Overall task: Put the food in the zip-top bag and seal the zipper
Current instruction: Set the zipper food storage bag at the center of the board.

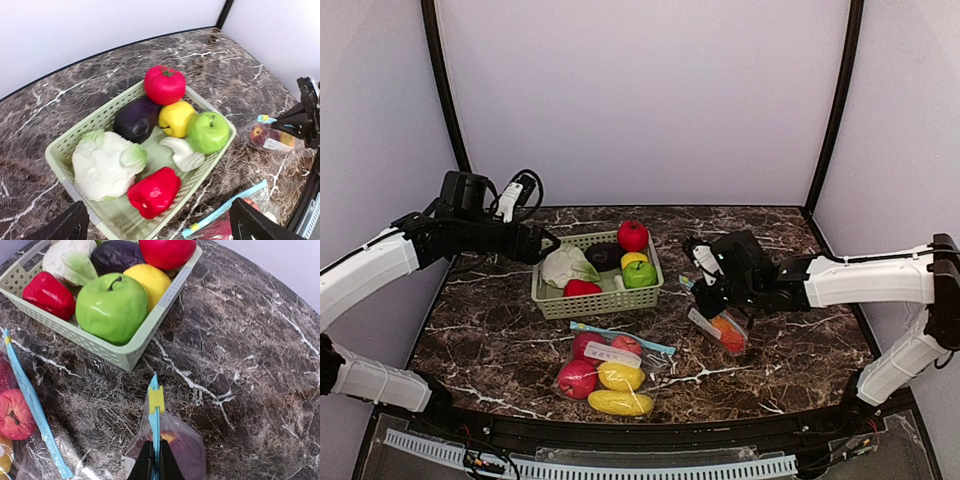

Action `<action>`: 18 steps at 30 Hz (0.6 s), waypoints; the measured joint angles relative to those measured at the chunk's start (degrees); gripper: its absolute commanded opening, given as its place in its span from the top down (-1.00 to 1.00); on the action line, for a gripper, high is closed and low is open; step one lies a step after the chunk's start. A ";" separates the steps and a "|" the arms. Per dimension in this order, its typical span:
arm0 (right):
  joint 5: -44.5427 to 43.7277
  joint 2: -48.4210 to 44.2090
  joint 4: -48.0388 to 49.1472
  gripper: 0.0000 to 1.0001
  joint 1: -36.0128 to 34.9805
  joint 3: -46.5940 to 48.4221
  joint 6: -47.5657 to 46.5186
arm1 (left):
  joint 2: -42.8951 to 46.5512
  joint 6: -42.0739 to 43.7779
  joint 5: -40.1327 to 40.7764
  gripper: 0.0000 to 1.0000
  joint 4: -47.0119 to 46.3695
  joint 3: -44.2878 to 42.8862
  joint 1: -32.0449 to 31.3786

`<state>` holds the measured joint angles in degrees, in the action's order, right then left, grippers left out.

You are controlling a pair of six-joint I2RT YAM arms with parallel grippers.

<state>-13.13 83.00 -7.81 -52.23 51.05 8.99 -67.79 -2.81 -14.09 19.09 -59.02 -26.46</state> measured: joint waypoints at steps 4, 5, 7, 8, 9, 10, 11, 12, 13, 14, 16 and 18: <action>1.38 3.87 0.20 0.32 -0.68 0.04 2.12 | 1.16 -1.57 0.24 -0.97 1.03 1.86 5.16; 2.27 4.33 0.42 0.13 -0.83 0.09 2.80 | 1.77 -1.92 0.24 -0.97 1.14 2.34 6.38; 4.79 4.83 0.74 -0.20 -1.03 0.42 3.63 | 3.13 -2.56 0.20 -0.98 1.22 3.19 8.48; 5.99 4.83 1.01 -0.35 -1.03 0.59 4.33 | 3.78 -2.82 0.17 -0.98 1.25 3.54 9.40; 6.99 4.74 1.46 -0.57 -1.03 0.79 4.42 | 4.55 -3.08 0.17 -0.98 1.22 4.02 10.38; 7.67 4.57 1.73 -0.79 -1.03 0.90 5.18 | 5.38 -3.50 0.11 -0.97 1.25 4.55 11.61; 8.46 4.11 2.05 -0.95 -1.03 1.01 4.79 | 6.08 -3.74 0.09 -0.98 1.27 4.98 12.55; 8.87 3.50 2.10 -0.97 -1.03 1.01 5.07 | 6.56 -3.91 0.00 -0.97 1.31 5.31 13.40; 9.11 2.64 2.05 -0.97 -0.98 1.01 5.33 | 7.06 -4.07 -0.11 -0.97 1.31 5.77 14.51; 9.35 1.79 2.05 -0.97 -0.85 1.01 5.46 | 7.39 -4.13 -0.20 -0.97 1.42 6.10 15.26; 10.36 -0.39 2.12 -0.97 -0.28 1.01 5.16 | 7.96 -4.33 -0.24 -0.97 1.95 6.80 17.05; 11.37 -2.64 2.19 -0.97 0.92 1.01 5.16 | 8.52 -4.35 -0.17 -0.97 2.69 7.32 18.38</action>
<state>-1.76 80.36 -5.63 -51.31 52.05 14.15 -59.27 -7.16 -14.26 21.78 -51.70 -8.08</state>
